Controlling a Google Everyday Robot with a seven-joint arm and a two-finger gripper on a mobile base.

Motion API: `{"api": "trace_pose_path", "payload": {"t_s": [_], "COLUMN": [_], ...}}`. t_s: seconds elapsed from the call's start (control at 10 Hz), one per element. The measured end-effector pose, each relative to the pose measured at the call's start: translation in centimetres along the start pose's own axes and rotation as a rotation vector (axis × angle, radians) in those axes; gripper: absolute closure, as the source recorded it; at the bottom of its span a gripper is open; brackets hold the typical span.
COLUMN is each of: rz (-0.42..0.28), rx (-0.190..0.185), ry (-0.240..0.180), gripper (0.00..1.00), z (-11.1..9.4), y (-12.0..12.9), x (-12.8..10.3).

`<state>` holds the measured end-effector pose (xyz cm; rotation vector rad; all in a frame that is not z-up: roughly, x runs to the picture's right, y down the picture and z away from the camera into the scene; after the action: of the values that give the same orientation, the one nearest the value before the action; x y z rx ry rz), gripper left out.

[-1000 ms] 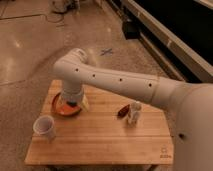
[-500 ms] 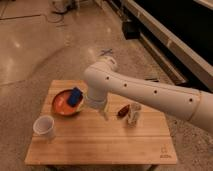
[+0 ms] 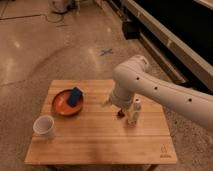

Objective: Move the arm in a circular motion

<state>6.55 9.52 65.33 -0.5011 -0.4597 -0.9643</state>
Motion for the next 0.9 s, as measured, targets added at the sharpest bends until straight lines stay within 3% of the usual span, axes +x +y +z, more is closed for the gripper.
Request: {"api": "trace_pose_path", "payload": {"t_s": [0.2, 0.5, 0.9], "rz": [0.072, 0.142, 0.204], "rx": [-0.028, -0.084, -0.135], "ry": [0.019, 0.033, 0.039], "gripper": [0.2, 0.2, 0.2], "z": [-0.7, -0.5, 0.6], "y": [3.3, 5.8, 5.1], "x": [2.7, 6.8, 12.5]}}
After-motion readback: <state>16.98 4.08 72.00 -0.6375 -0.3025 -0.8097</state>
